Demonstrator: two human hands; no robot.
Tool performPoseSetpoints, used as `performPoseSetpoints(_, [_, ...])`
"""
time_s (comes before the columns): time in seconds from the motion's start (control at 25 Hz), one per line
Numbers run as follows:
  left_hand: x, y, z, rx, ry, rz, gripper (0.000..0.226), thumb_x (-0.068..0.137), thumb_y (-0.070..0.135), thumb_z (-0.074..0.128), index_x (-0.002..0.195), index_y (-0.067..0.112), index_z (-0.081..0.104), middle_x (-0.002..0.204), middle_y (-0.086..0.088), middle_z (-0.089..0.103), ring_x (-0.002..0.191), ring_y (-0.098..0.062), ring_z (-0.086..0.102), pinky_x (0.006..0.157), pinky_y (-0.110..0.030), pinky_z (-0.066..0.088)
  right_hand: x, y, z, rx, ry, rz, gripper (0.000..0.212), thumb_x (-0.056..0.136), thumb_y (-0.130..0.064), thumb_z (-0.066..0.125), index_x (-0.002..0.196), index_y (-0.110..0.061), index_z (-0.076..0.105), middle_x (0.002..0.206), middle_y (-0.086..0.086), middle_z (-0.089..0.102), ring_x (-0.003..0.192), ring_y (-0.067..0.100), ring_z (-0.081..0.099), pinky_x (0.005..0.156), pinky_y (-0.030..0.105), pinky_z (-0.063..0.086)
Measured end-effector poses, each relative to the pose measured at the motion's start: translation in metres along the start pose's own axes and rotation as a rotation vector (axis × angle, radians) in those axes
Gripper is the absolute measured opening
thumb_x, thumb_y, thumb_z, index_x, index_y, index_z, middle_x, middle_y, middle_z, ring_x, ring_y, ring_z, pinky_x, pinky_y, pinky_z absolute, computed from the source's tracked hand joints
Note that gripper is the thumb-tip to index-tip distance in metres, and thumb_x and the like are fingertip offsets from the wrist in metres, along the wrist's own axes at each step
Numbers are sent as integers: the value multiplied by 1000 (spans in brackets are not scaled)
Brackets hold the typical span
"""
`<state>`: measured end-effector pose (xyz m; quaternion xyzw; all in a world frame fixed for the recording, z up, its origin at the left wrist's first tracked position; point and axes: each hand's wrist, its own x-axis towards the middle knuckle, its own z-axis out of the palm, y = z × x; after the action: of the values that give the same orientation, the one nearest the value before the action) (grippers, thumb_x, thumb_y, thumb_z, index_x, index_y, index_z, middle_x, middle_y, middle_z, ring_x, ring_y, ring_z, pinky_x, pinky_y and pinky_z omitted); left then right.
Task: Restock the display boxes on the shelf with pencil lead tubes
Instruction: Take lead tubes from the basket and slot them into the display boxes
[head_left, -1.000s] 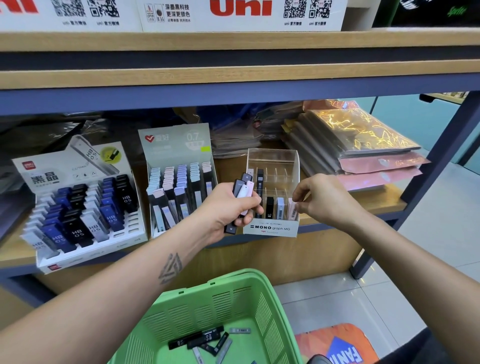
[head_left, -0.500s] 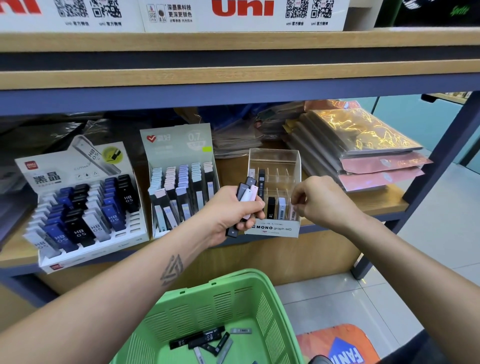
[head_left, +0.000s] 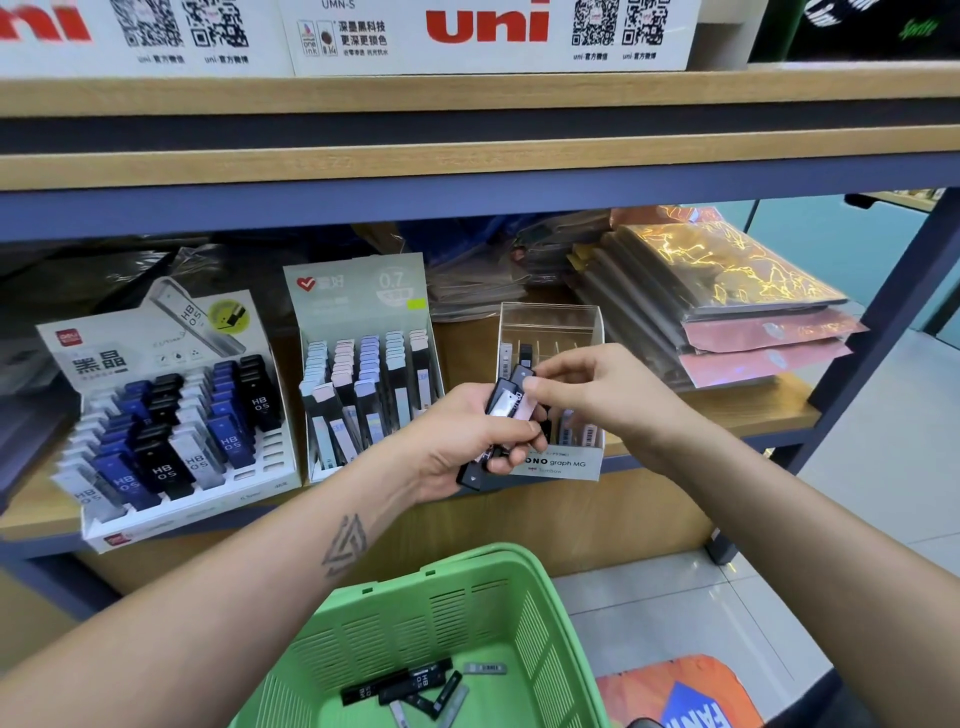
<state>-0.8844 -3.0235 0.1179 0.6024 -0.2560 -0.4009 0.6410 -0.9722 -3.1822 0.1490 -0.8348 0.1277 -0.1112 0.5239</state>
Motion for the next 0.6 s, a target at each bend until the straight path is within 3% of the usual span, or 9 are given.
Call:
performPoseSetpoints(0.12, [-4,3,1,9,-19,11,6,96,-4,58,102,-2,58,83,-23,65,51,-13,57,43,-18,41,4,0,2,110,29,61,10,86,-10,79,92,-5,75,76,9,74,62,9,65,58,22,51])
performPoseSetpoints(0.28, [0,3,-4,-22,62,-18,18,99,7,59,113,-5,57,91,-26,68,58,-18,62,44,-20,43,10,3,-1,223,90,86,8,82,-2,81,85,-2,74,74,15,73,62,16,65,58,23,55])
performPoseSetpoints(0.44, [4,2,-9,-63,164,-10,9,98,-5,54,106,-5,57,82,-25,67,50,-16,55,38,-18,37,12,5,-10,298,73,53,8,88,6,71,95,3,73,87,27,73,72,25,70,68,29,61])
performPoseSetpoints(0.6, [5,5,-8,-194,160,-8,8,97,-7,51,101,-3,56,73,-18,61,46,-12,47,37,-16,30,12,2,-23,160,-31,-82,22,88,6,71,108,-4,74,96,18,76,86,25,75,77,30,61])
